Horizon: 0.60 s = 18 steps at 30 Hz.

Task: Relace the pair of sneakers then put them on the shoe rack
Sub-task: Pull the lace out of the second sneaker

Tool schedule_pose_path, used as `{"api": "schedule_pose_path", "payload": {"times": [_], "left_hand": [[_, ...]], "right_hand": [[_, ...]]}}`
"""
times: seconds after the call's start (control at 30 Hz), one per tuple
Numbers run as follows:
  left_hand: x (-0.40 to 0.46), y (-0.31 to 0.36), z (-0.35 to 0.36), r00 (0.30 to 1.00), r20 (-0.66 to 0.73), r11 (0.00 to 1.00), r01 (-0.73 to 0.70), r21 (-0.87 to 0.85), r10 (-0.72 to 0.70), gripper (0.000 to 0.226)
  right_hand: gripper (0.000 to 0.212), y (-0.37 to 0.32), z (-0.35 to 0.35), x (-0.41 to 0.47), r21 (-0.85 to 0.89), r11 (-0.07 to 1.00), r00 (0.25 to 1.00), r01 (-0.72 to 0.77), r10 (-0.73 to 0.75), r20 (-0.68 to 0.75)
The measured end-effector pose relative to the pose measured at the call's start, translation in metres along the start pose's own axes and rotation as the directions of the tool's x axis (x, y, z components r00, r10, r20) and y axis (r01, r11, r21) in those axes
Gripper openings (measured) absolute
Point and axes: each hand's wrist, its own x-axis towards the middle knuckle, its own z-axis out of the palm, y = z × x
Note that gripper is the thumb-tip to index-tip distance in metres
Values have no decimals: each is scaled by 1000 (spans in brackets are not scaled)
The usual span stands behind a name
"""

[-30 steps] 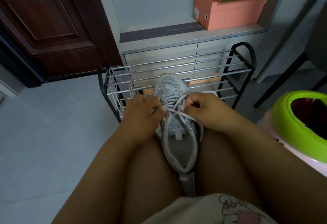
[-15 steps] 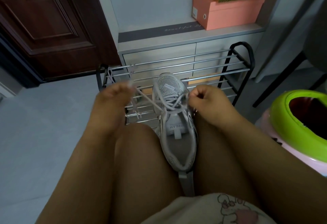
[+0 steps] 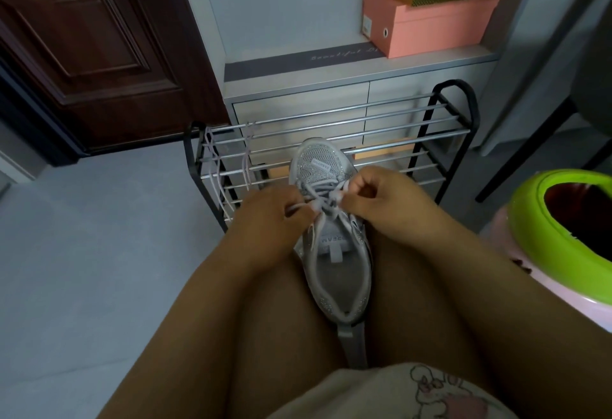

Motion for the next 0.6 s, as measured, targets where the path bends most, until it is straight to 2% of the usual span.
{"api": "schedule_pose_path", "payload": {"times": [0.13, 0.2, 0.27, 0.3, 0.37, 0.43, 0.47, 0.53, 0.6], "left_hand": [[0, 0, 1, 998, -42, 998, -39, -44, 38, 31], [-2, 5, -4, 993, -109, 979, 25, -204, -48, 29], [-2, 4, -11, 948, -227, 917, 125, -380, -224, 25], [-2, 1, -15, 905, -283, 873, 162, -460, -317, 23], [-1, -6, -22, 841, -315, 738, 139, -660, -440, 25], [-2, -5, -28, 831, -254, 516, 45, -856, -494, 27], [-2, -4, -29, 833, -236, 433, 4, -901, -500, 26], [-3, 2, -28, 826, -232, 379, -24, -925, -513, 24], [-2, 6, -28, 813, -230, 343, -40, -938, -535, 23]], "right_hand": [[26, -1, 7, 2, 53, 998, 999, 35, -36, 29], [27, 1, 5, 6, 161, 987, 995, 21, -5, -101], [19, 6, -4, 13, 373, 928, 952, 24, 92, -291], [17, 7, -9, 15, 488, 872, 930, 36, 150, -336], [21, 8, -15, 16, 649, 757, 904, 83, 217, -369], [26, 8, -19, 15, 728, 663, 870, 173, 244, -429], [27, 9, -23, 16, 743, 633, 845, 216, 260, -467], [30, 9, -33, 17, 726, 650, 830, 224, 264, -492], [33, 8, -36, 15, 704, 699, 890, 125, 234, -391]]}}
